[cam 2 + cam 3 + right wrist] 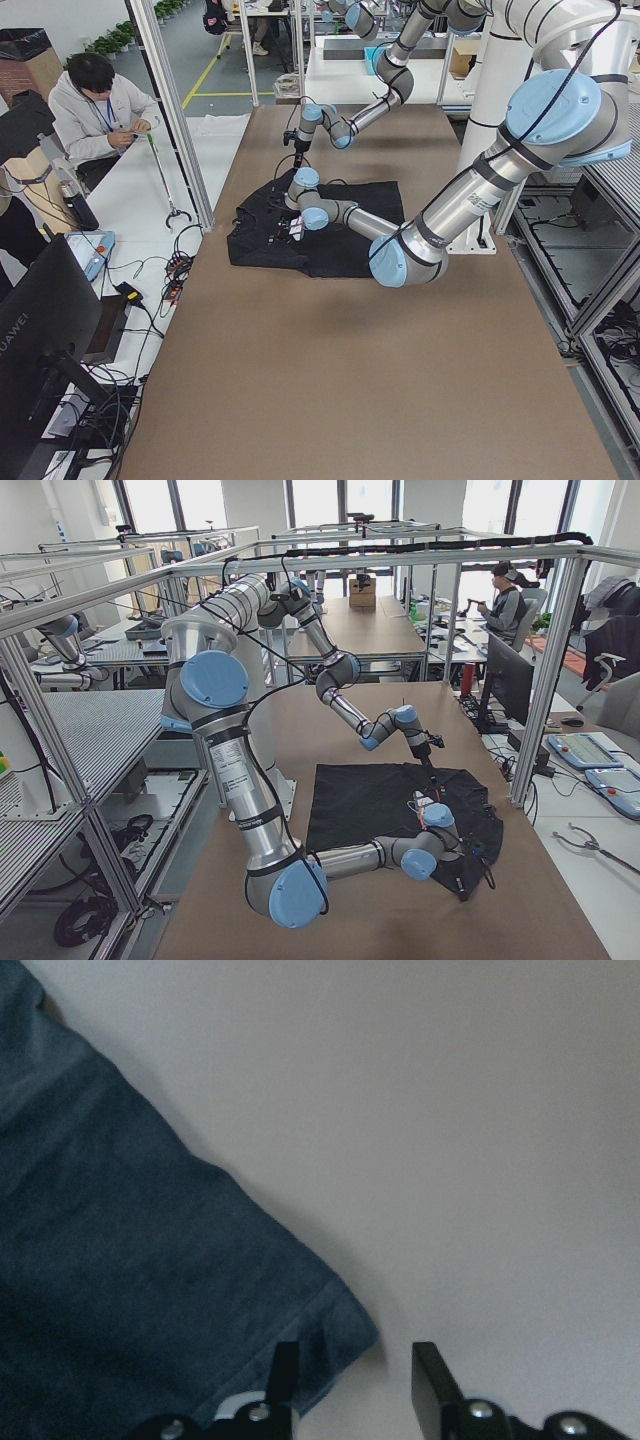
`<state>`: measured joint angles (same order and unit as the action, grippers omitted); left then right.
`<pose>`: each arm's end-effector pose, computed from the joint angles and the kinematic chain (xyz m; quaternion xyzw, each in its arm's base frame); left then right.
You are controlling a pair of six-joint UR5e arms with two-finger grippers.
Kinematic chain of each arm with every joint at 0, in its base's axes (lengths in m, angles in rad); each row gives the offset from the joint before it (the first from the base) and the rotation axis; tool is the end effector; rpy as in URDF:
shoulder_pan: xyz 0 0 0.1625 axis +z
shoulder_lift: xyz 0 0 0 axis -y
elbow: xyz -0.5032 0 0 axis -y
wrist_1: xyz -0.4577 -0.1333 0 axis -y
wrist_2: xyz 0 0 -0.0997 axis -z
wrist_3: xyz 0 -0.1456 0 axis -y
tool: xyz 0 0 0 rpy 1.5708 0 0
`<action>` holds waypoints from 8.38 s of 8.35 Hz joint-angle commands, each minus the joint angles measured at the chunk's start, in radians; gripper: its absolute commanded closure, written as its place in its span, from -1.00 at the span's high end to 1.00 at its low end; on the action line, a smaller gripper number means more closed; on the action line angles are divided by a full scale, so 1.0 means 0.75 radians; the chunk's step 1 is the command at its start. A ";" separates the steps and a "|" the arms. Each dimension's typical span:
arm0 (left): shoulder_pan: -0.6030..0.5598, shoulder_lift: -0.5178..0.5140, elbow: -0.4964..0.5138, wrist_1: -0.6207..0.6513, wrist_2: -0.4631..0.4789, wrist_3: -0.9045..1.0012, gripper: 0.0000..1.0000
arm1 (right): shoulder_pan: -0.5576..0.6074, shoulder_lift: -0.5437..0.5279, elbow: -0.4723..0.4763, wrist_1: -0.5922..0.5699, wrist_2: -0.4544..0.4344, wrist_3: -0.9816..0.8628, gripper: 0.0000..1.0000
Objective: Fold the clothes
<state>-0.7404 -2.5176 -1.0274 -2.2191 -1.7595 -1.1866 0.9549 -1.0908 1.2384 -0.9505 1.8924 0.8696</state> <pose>0.6689 -0.7548 0.2612 0.1975 0.4662 -0.1060 0.8558 -0.4214 -0.7465 0.5716 0.1720 -0.3594 0.0563 0.9155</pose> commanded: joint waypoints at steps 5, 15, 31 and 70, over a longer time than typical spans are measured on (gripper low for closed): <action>-0.005 0.004 0.002 0.001 0.002 0.009 1.00 | -0.007 0.008 -0.005 -0.001 -0.012 -0.006 -0.37; -0.003 0.013 0.002 -0.001 0.027 0.011 1.00 | 0.003 0.041 -0.042 -0.003 -0.018 -0.018 -0.85; -0.062 0.041 0.000 -0.003 0.008 0.134 1.00 | -0.238 0.603 -0.203 -0.312 -0.308 0.603 -1.00; 0.912 1.209 -1.381 0.300 0.593 -0.459 -1.00 | -1.038 -0.701 1.259 -0.416 -0.633 0.872 0.89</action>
<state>-0.0562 -1.6070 -2.0602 -1.9942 -1.3140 -1.5309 0.1884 -1.6144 2.1833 -1.2624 1.4213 1.5223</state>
